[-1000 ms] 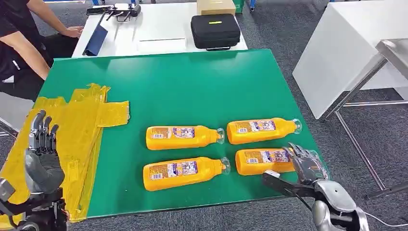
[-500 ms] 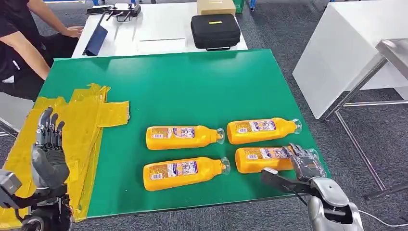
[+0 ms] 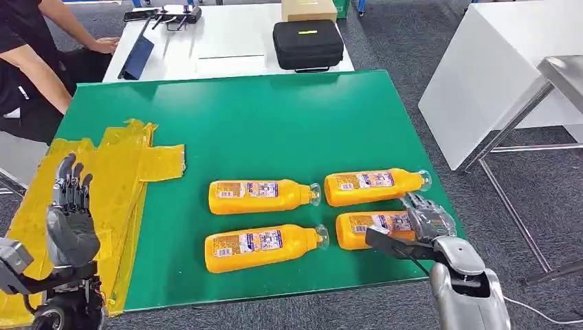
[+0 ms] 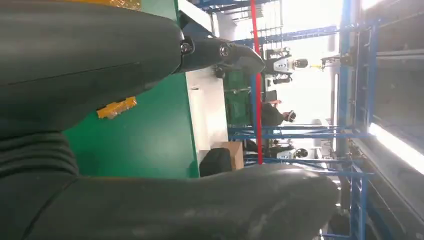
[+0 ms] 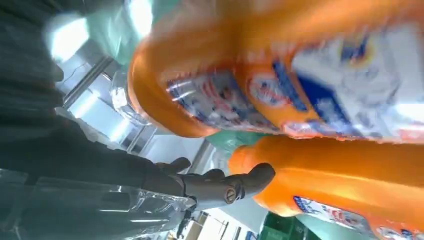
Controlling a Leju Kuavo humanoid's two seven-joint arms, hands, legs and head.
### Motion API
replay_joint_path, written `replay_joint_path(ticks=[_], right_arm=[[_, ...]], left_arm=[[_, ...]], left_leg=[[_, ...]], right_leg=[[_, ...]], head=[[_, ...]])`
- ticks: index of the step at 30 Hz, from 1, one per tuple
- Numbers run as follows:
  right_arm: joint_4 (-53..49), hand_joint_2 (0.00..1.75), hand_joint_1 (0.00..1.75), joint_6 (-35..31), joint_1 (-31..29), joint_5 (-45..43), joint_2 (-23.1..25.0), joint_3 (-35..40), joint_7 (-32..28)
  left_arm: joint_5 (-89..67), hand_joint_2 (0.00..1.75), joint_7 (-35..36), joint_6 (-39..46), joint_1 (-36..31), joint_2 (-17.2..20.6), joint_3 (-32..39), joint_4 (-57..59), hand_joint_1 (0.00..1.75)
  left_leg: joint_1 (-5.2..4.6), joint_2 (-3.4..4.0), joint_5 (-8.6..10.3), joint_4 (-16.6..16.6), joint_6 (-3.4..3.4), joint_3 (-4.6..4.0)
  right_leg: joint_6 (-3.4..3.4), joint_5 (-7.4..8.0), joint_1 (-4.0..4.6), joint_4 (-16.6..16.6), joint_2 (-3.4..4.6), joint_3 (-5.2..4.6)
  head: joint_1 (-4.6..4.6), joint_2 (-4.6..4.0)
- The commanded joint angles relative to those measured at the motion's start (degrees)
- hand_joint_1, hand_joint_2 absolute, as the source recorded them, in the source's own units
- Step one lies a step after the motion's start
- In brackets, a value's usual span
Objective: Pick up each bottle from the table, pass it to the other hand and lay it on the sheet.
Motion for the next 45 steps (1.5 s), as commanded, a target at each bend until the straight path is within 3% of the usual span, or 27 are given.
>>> replay_joint_path(ticks=[1,4,13,16,20,23,30,34,35,45], right_arm=[[10.0,1.75,1.43,0.3,-2.9,0.2,-0.1,3.7,-0.2],[10.3,1.75,1.75,2.4,-0.9,-0.5,0.1,4.2,-0.8],[10.0,1.75,1.75,2.6,0.1,-0.4,0.1,4.6,-0.6],[10.0,1.75,1.75,2.6,0.1,-0.4,0.1,4.6,-0.6],[10.0,1.75,1.75,2.6,0.1,-0.4,0.1,4.6,-0.6],[10.0,1.75,1.75,2.6,0.1,-0.4,0.1,4.6,-0.6],[10.0,1.75,1.75,2.6,0.1,-0.4,0.1,4.6,-0.6],[9.8,1.75,1.75,4.3,0.5,-0.9,0.1,4.6,-0.5],[9.8,1.75,1.71,4.6,1.1,-1.1,0.1,4.7,-0.4],[20.1,1.75,1.75,7.3,2.5,0.6,-1.7,2.8,3.3]], left_arm=[[0.8,0.0,-0.3,0.4,-1.0,1.6,-1.2,3.6,0.0],[0.6,0.0,-0.1,0.5,-1.7,1.1,-1.4,3.5,0.0],[0.5,0.0,0.0,0.5,-1.8,1.0,-1.2,3.3,0.0],[0.5,0.0,0.0,0.5,-1.8,1.0,-1.2,3.3,0.0],[0.5,0.0,0.0,0.5,-1.8,1.0,-1.2,3.3,0.0],[0.5,0.0,0.0,0.5,-1.8,1.0,-1.2,3.3,0.0],[0.5,0.0,0.0,0.5,-1.8,1.0,-1.2,3.3,0.0],[0.6,0.0,0.0,0.3,-1.8,1.0,-1.0,3.4,0.0],[0.5,0.0,0.0,0.3,-1.8,1.1,-1.0,3.5,0.0],[0.4,0.0,2.2,0.1,-7.8,1.3,-3.0,7.4,0.0]], left_leg=[[0.01,0.21,-0.12,-0.1,-0.1,0.45],[0.04,0.11,-0.1,-0.1,-0.09,0.34],[0.05,0.0,-0.03,-0.1,-0.06,0.29],[0.04,0.1,-0.14,-0.1,-0.15,0.71],[0.06,0.02,-0.05,-0.1,-0.07,0.48],[0.03,0.11,-0.13,-0.1,-0.15,0.82],[0.06,0.02,-0.03,-0.1,-0.06,0.53],[0.05,0.1,-0.13,-0.1,-0.15,0.86],[0.05,0.02,-0.03,-0.1,-0.06,0.54],[0.12,-0.27,-0.06,-0.2,-0.09,0.92]], right_leg=[[-0.14,-0.06,0.03,-0.2,0.11,0.42],[-0.13,-0.05,0.06,-0.1,0.03,0.35],[-0.09,-0.01,0.06,-0.1,-0.06,0.24],[-0.22,-0.12,0.07,-0.2,-0.06,0.63],[-0.1,-0.03,0.07,-0.1,-0.06,0.34],[-0.23,-0.11,0.06,-0.2,-0.06,0.64],[-0.08,-0.01,0.06,-0.1,-0.05,0.37],[-0.22,-0.11,0.08,-0.2,-0.06,0.79],[-0.08,-0.02,0.06,-0.1,-0.05,0.49],[-0.16,-0.1,0.14,-0.3,-0.38,0.41]], head=[[0.0,0.0],[0.0,0.0],[0.0,0.0],[0.0,0.0],[0.0,0.0],[0.0,0.0],[0.0,0.0],[0.0,0.0],[0.0,0.0],[0.02,0.0]])
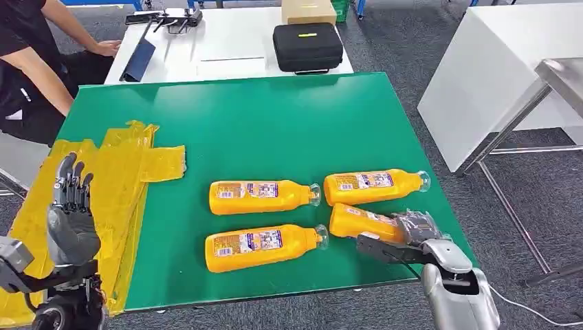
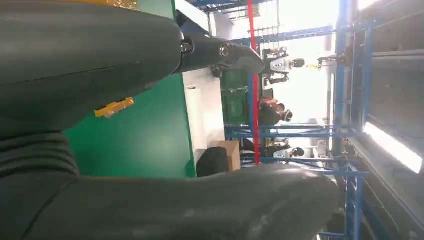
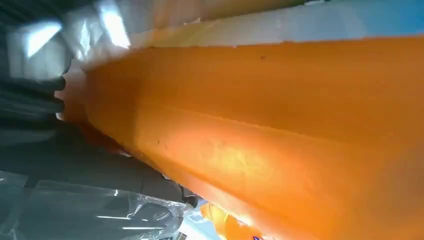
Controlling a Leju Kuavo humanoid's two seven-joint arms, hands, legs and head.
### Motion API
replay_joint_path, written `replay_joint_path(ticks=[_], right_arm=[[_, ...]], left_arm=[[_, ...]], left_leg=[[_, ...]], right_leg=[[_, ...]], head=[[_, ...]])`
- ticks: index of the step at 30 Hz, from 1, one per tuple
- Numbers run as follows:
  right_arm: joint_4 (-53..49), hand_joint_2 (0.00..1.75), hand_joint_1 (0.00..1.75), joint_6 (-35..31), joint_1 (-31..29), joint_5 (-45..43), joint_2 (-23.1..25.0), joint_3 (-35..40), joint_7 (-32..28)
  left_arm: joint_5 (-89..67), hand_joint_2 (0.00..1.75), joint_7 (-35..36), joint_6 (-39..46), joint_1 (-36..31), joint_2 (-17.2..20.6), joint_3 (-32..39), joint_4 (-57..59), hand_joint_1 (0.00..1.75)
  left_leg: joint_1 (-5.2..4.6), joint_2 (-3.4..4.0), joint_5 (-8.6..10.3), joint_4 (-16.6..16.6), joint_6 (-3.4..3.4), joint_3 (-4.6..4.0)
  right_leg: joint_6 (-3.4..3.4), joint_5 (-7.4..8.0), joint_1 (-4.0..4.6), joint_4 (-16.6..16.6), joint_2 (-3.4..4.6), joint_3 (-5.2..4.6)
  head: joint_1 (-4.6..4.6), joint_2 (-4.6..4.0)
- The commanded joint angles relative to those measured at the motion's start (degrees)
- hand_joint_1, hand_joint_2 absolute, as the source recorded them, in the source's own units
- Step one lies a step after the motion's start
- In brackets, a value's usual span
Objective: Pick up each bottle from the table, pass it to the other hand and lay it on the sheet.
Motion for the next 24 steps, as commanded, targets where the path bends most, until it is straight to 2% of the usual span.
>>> replay_joint_path(ticks=[1,2,3,4,6,8,9,11,16,22,24], right_arm=[[7.0,1.75,1.75,-4.4,4.8,-5.4,1.3,-5.4,-4.0],[-12.2,1.75,1.75,-3.9,11.0,-18.6,-0.7,-8.2,-10.5],[-25.8,1.75,1.75,5.2,13.7,-22.2,-0.9,-11.9,-9.6],[-35.2,1.75,1.75,11.5,14.3,-25.0,-0.1,-16.2,-9.7],[-41.3,1.75,1.75,12.8,13.6,-26.7,-0.3,-21.6,-11.5],[-40.6,1.75,1.75,12.0,12.5,-28.0,0.2,-23.0,-13.3],[-39.0,1.75,1.75,10.9,11.6,-28.5,0.9,-23.0,-14.1],[-36.8,1.75,1.75,8.5,10.3,-28.4,1.7,-21.5,-14.4],[-33.7,1.75,1.75,3.6,6.1,-31.1,3.4,-13.7,-12.9],[-30.2,1.75,1.75,1.1,1.5,-36.0,4.0,-4.0,-10.1],[-29.8,1.75,1.75,0.7,1.2,-36.1,3.9,-3.5,-9.7]], left_arm=[[0.3,0.0,1.2,1.0,-6.1,0.6,-1.9,6.3,0.0],[1.0,0.0,0.0,1.1,-3.8,1.0,-1.1,5.2,0.0],[1.9,0.0,-1.0,0.4,-1.9,1.2,-0.1,4.3,0.0],[2.4,0.0,-2.0,-0.5,-0.3,1.0,1.2,3.4,0.0],[2.8,0.0,-2.6,-2.0,1.0,-0.2,3.7,1.9,0.0],[3.5,0.0,-2.5,-3.3,0.7,-0.9,4.7,1.5,0.0],[4.5,1.75,-2.1,-4.5,0.4,-1.2,5.1,1.6,0.0],[7.1,1.75,-1.6,-6.4,-0.1,-1.5,5.4,1.7,0.0],[12.2,1.75,-0.5,-10.4,1.1,-1.5,4.7,-0.6,0.0],[19.7,1.75,1.1,-12.0,1.6,0.2,2.3,-2.4,0.0],[19.8,1.75,1.1,-11.9,1.6,0.3,2.3,-2.4,0.0]], left_leg=[[0.12,-0.26,0.04,-0.2,-0.08,0.31],[0.12,-0.35,0.06,-0.2,-0.09,0.4],[0.05,-0.39,0.02,-0.1,-0.08,0.39],[-0.06,-0.36,-0.1,0.0,-0.03,0.42],[-0.21,-0.39,-0.26,0.2,-0.02,0.43],[-0.36,-0.31,-0.13,0.0,0.16,0.28],[-0.3,-0.02,-0.3,0.1,0.09,0.23],[-0.27,-0.02,-0.08,0.0,0.17,-0.01],[-0.18,0.32,-0.2,0.0,0.06,0.26],[-0.19,0.38,-0.14,0.0,0.1,0.13],[-0.17,0.48,-0.17,0.0,0.06,0.23]], right_leg=[[-0.12,-0.01,0.13,-0.3,-0.35,0.47],[-0.14,-0.03,0.14,-0.3,-0.45,0.59],[-0.12,-0.11,0.06,-0.2,-0.48,0.56],[-0.09,-0.21,-0.05,0.0,-0.4,0.46],[-0.12,-0.43,-0.2,0.3,-0.45,0.43],[0.17,-0.29,-0.3,0.1,-0.22,0.69],[0.12,-0.32,-0.25,0.1,0.0,0.9],[0.16,-0.03,-0.22,0.0,-0.06,0.66],[0.03,-0.03,-0.12,-0.1,0.24,0.84],[0.09,0.04,-0.13,0.0,0.33,0.71],[0.04,0.02,-0.11,-0.1,0.41,0.78]], head=[[0.04,0.0],[0.06,0.0],[0.02,0.0],[0.08,0.0],[0.04,0.0],[0.11,0.0],[-0.07,0.0],[0.04,0.0],[0.04,0.0],[0.04,0.0],[0.04,0.0]])
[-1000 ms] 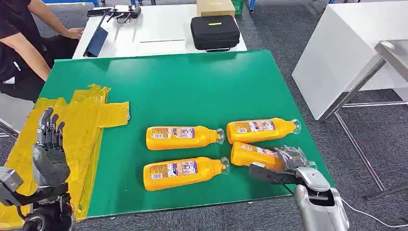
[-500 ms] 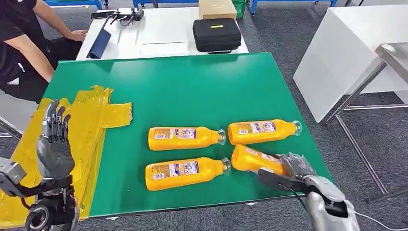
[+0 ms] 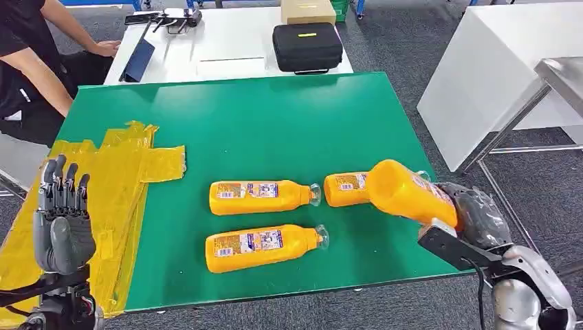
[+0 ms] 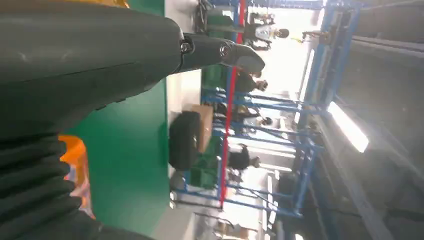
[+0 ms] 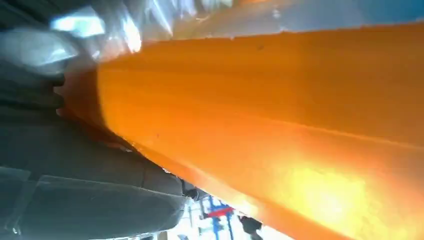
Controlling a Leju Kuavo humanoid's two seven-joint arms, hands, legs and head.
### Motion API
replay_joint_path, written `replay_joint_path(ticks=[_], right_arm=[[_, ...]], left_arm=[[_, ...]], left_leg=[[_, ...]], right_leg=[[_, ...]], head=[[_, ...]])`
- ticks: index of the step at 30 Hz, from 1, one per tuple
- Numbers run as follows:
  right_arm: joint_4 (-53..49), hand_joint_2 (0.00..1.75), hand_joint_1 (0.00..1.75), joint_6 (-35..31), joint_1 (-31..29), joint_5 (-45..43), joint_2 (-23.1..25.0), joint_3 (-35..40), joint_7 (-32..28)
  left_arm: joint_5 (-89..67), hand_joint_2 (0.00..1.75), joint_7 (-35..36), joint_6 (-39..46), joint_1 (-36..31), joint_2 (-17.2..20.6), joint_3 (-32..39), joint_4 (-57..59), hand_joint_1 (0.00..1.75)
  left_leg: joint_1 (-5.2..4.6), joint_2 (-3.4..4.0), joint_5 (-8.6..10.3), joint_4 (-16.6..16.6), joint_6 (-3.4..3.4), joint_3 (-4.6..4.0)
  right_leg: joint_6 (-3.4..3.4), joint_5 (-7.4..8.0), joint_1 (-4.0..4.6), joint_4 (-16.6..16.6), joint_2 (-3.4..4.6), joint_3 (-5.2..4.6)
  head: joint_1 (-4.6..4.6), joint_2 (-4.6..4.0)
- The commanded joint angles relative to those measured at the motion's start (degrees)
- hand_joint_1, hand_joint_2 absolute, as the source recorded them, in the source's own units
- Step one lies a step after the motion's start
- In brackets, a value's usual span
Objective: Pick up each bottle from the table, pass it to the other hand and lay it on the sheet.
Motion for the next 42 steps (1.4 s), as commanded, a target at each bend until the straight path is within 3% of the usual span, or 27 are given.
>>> replay_joint_path(ticks=[1,6,9,10,14,19,22,24,30,33,34,38,42], right_arm=[[4.9,1.75,1.75,-2.0,-7.2,-4.8,3.3,10.9,3.1],[17.5,1.75,1.75,-7.2,-18.4,-7.6,7.3,20.8,8.5],[23.5,1.75,1.75,-11.1,-23.1,-10.2,8.5,26.8,12.6],[24.3,1.75,1.75,-12.1,-23.7,-10.5,8.3,27.8,13.2],[25.2,1.75,1.75,-12.3,-24.8,-12.2,7.1,29.7,14.1],[39.9,1.75,1.75,-16.5,-36.4,-16.8,8.8,38.3,18.2],[43.3,1.75,1.75,-18.5,-38.7,-18.2,11.5,40.7,19.6],[46.7,1.75,1.75,-18.8,-40.6,-19.4,14.3,43.9,19.7],[47.2,1.75,1.75,-19.0,-41.0,-19.5,14.5,44.6,19.6],[52.2,1.75,1.75,-20.6,-45.0,-20.7,17.6,49.5,20.7],[65.4,1.75,1.75,-21.0,-52.8,-24.0,25.2,58.6,19.7],[65.8,1.75,1.75,-22.1,-54.1,-30.4,25.6,69.1,20.7],[66.5,1.75,1.75,-24.5,-56.2,-36.9,25.6,79.5,23.3]], left_arm=[[6.3,1.75,1.9,-1.1,0.0,1.4,-1.4,-0.7,0.0],[12.3,1.75,3.8,-2.9,-2.2,2.9,-6.3,3.2,0.0],[12.7,1.75,4.5,-2.2,-3.8,2.7,-9.8,5.0,0.0],[12.6,1.75,4.4,-1.7,-4.1,2.7,-10.3,5.2,0.0],[13.6,1.75,4.9,-2.0,-4.2,3.1,-11.1,5.3,0.0],[15.9,1.75,8.0,-2.8,-9.2,2.2,-15.1,10.0,0.0],[17.1,1.75,8.4,-2.4,-11.9,3.0,-16.7,12.3,0.0],[19.5,1.75,8.0,-0.9,-15.5,6.0,-18.3,15.7,0.0],[20.0,1.75,7.8,-0.7,-16.0,6.6,-18.6,16.2,0.0],[24.3,1.75,7.1,1.4,-21.1,10.5,-21.1,20.9,0.0],[34.5,1.75,2.6,9.5,-24.6,22.6,-27.6,25.1,0.0],[36.7,1.75,0.1,14.1,-24.2,27.6,-29.7,23.5,0.0],[38.1,1.75,-2.1,16.3,-21.6,30.7,-30.8,20.0,0.0]], left_leg=[[0.03,0.37,-0.08,0.0,-0.12,0.2],[0.05,0.37,-0.03,-0.1,-0.07,0.13],[0.05,0.73,-0.05,-0.1,-0.15,0.3],[0.02,0.43,0.01,-0.1,-0.07,0.1],[0.03,0.37,0.05,-0.1,-0.09,0.18],[-0.01,0.62,0.04,0.0,-0.07,0.18],[0.0,0.59,0.08,0.0,-0.09,0.13],[0.01,0.42,0.15,0.0,-0.13,0.08],[0.01,0.3,0.17,0.0,-0.08,0.02],[0.0,0.32,0.18,0.0,-0.1,0.07],[0.02,0.31,0.2,0.0,-0.09,-0.02],[0.22,0.78,0.12,0.0,-0.27,0.16],[0.22,0.64,0.18,0.0,-0.18,-0.13]], right_leg=[[-0.15,0.02,0.05,-0.1,0.29,0.1],[-0.1,0.07,0.05,-0.1,0.34,0.07],[-0.2,0.13,0.06,-0.1,0.64,0.1],[-0.1,0.08,0.01,0.0,0.42,-0.01],[-0.15,0.05,0.04,0.0,0.34,0.09],[-0.16,0.06,0.0,0.1,0.59,0.02],[-0.18,0.09,0.01,0.1,0.55,-0.02],[-0.19,0.07,0.02,0.1,0.38,-0.04],[-0.13,0.06,0.0,0.1,0.29,-0.07],[-0.14,0.07,0.0,0.1,0.3,-0.05],[-0.13,0.07,0.01,0.2,0.31,-0.15],[-0.24,-0.01,0.19,0.4,0.7,-0.2],[-0.14,0.01,0.17,0.5,0.6,-0.49]], head=[[-0.02,0.0],[0.0,0.0],[-0.04,0.0],[0.02,0.0],[0.0,0.0],[-0.02,0.0],[-0.02,0.0],[0.02,0.0],[0.0,0.0],[-0.02,0.0],[0.04,0.0],[0.04,0.0],[0.02,0.0]])
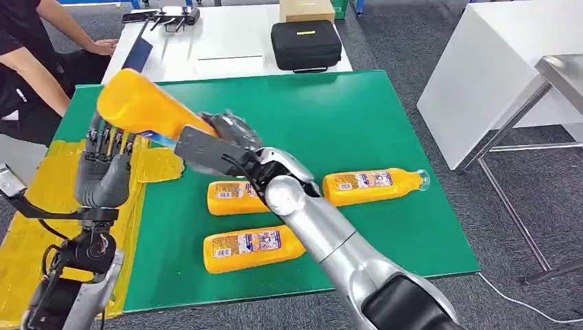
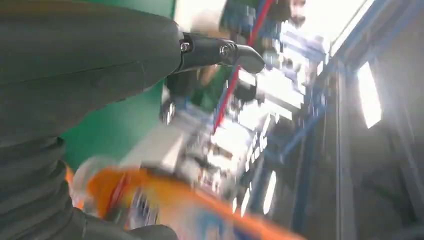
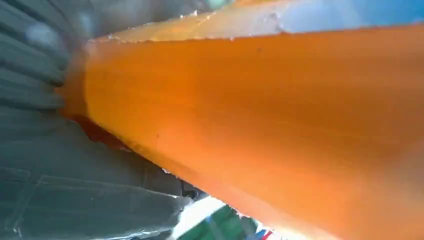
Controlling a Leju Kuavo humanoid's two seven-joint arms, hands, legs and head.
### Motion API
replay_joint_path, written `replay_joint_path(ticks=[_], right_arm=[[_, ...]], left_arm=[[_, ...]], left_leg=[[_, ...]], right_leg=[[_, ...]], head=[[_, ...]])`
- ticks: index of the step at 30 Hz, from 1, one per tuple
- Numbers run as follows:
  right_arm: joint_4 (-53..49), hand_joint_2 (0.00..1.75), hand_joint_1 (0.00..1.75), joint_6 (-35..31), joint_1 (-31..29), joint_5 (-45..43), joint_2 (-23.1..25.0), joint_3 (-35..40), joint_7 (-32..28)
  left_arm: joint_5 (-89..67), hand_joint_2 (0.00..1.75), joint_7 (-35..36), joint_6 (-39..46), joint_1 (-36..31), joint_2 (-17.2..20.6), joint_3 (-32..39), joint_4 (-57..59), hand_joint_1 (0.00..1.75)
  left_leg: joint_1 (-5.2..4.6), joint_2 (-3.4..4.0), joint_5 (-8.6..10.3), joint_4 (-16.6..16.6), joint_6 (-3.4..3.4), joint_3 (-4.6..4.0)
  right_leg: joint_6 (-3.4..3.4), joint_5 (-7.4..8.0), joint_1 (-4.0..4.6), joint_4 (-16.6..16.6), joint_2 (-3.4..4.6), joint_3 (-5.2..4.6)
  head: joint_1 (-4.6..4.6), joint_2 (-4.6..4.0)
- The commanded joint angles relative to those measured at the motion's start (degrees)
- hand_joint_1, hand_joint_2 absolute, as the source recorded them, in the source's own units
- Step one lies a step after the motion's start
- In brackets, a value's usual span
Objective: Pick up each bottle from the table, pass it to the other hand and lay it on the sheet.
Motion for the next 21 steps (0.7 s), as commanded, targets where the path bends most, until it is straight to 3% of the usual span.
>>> replay_joint_path(ticks=[1,9,13,21], right_arm=[[11.2,1.75,1.75,-3.7,-9.3,-10.1,1.9,25.0,3.0],[16.1,1.75,1.75,-3.5,-13.3,-14.4,1.9,29.0,3.7],[15.9,1.75,1.75,-3.7,-13.3,-14.8,1.9,30.3,3.6],[16.0,1.75,1.75,-2.3,-13.5,-14.2,1.9,38.0,5.3]], left_arm=[[2.5,1.75,-3.1,4.2,-0.1,12.0,-7.2,0.4,0.0],[1.1,1.75,-4.7,6.3,2.2,13.7,-8.1,-2.3,0.0],[1.1,1.75,-4.8,6.5,1.9,14.4,-8.0,-2.2,0.0],[2.0,1.75,-5.4,7.9,1.8,16.1,-7.7,-3.0,0.0]], left_leg=[[0.02,0.34,-0.17,0.0,-0.15,0.31],[0.0,0.06,-0.03,0.0,-0.1,0.01],[0.03,0.07,-0.13,0.1,-0.2,0.22],[0.02,0.04,0.01,0.0,-0.19,0.02]], right_leg=[[-0.19,-0.11,0.03,0.0,0.23,0.21],[-0.12,-0.05,-0.02,0.0,0.01,0.01],[-0.4,-0.06,0.04,0.0,-0.05,0.24],[-0.3,0.03,0.04,0.0,-0.04,0.01]], head=[[-0.02,0.0],[0.0,0.0],[0.02,0.0],[0.0,0.0]])
